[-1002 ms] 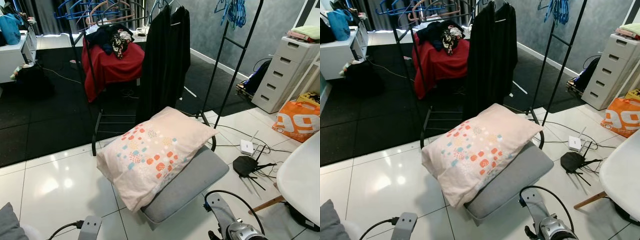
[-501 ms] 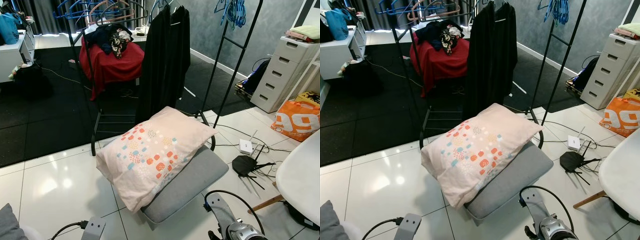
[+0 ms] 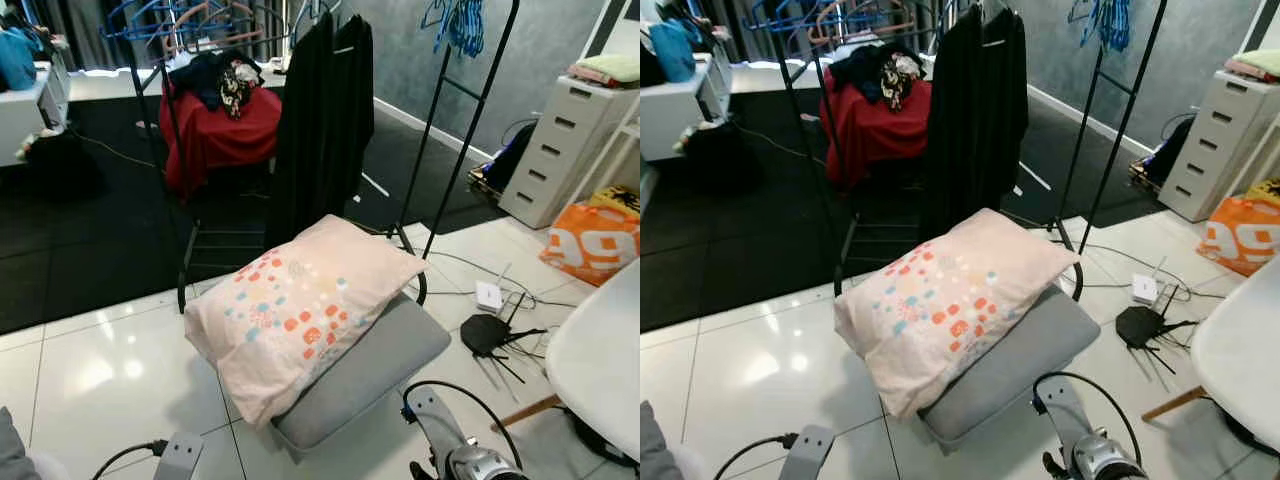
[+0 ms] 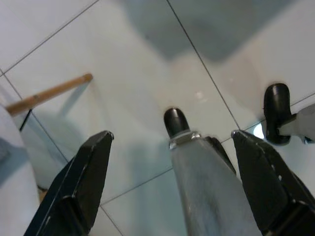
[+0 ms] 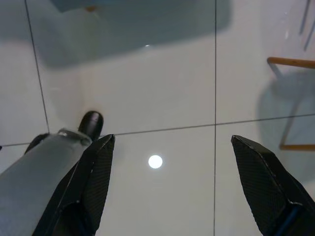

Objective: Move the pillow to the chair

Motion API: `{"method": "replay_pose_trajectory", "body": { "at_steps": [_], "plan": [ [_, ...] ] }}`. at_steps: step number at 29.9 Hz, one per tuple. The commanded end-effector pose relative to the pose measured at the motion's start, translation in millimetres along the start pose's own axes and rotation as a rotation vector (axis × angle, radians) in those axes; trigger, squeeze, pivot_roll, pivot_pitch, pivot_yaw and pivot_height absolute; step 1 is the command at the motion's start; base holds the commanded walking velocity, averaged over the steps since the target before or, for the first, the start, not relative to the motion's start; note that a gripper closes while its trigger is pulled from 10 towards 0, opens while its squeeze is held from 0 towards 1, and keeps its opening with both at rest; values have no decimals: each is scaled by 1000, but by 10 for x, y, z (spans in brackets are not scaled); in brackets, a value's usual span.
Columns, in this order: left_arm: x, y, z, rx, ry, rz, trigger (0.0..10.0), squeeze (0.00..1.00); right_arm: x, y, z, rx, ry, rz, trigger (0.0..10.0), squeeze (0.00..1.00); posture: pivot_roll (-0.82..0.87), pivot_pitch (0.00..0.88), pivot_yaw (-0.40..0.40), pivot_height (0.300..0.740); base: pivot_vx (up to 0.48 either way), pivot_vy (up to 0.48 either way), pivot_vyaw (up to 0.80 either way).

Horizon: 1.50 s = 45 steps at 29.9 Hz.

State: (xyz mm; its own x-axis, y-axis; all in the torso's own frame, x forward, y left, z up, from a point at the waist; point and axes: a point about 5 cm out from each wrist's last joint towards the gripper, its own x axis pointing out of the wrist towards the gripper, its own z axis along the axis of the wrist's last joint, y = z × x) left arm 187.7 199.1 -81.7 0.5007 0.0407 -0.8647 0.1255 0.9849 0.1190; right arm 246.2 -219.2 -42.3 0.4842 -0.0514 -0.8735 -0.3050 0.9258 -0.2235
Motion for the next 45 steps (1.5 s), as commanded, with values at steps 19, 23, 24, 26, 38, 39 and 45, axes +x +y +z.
{"method": "replay_pose_trajectory", "body": {
  "at_steps": [19,23,24,26,38,39,45],
  "plan": [
    [3,-6,31,-17,-11,7,10000,0,-5,-25,21,7,-9,-10,10000,0,-126,25,-49,740,98,0,0],
    [4,-8,36,-17,-13,7,10000,0,-6,-29,22,7,-9,-11,10000,0,-125,28,-51,740,319,0,0],
    [4,-9,36,-17,-13,7,10000,0,-6,-29,22,5,-9,-11,10000,0,-125,27,-50,740,352,0,0],
    [4,-9,38,-15,-14,5,10000,0,-6,-30,24,5,-9,-11,10000,0,-126,29,-48,740,366,0,0],
    [3,-10,39,-14,-16,0,10000,0,-6,-28,23,6,-9,-10,10000,0,-126,36,-46,740,373,0,0],
    [3,-10,38,-15,-17,-1,10000,0,-6,-28,22,6,-9,-10,10000,0,-125,34,-46,740,382,0,0],
    [2,-2,34,-25,-25,16,10000,0,-5,-27,14,9,-8,-11,10000,0,-130,36,-41,740,283,0,0]
  ]
}}
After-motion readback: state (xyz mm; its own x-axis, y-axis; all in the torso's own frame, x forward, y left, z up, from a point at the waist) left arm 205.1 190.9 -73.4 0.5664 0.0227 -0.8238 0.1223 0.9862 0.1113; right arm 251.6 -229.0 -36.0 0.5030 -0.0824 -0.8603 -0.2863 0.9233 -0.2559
